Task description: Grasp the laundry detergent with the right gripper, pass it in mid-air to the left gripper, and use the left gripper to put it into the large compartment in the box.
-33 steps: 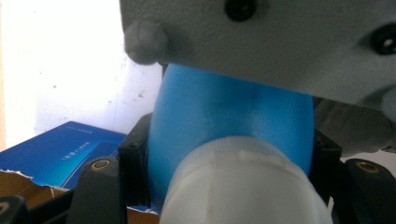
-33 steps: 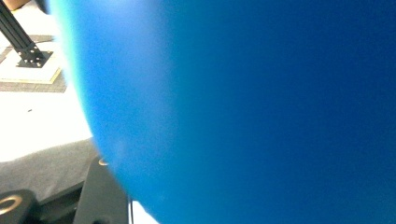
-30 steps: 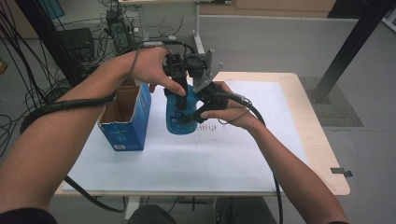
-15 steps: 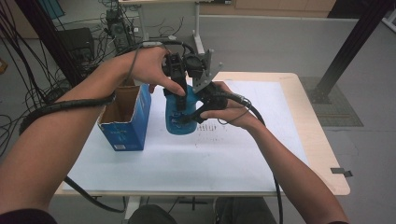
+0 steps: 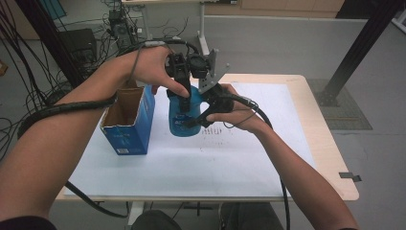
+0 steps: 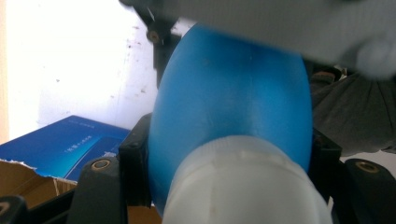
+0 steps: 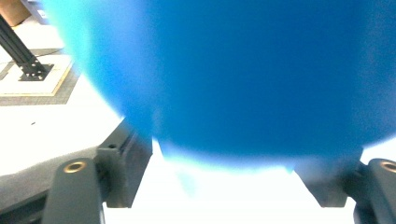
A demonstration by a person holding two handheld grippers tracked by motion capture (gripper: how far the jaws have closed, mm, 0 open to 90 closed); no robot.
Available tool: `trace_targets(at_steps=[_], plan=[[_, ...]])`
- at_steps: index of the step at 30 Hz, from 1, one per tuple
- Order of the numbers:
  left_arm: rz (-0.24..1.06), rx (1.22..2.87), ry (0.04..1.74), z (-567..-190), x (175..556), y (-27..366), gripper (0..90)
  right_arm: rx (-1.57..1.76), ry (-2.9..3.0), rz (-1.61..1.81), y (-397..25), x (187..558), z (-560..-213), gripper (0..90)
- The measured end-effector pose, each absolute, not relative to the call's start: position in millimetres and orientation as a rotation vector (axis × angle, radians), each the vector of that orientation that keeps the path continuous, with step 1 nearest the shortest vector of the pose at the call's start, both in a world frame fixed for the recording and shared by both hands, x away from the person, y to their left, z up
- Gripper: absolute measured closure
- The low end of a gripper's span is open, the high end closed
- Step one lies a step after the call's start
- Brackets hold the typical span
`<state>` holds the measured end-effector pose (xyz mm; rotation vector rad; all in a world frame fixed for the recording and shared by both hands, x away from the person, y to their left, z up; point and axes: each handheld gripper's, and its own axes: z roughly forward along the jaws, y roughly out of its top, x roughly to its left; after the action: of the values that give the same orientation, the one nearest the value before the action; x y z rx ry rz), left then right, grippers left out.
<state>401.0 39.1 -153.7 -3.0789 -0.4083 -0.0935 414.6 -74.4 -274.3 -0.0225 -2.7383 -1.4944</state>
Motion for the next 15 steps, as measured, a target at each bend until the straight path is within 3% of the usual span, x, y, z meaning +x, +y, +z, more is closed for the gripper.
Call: trace_targets(at_steps=[9, 15], plan=[[-0.125, -3.071, -0.494, -145.3, 406.0, 48.0, 36.8, -0.197, -2.826, -1.366, -90.3, 413.3, -281.4, 2.0], [-0.149, -3.06, -0.553, -138.7, 408.6, 53.1, 36.7, -0.276, -2.912, -1.23, -102.5, 408.8, -286.1, 0.4]])
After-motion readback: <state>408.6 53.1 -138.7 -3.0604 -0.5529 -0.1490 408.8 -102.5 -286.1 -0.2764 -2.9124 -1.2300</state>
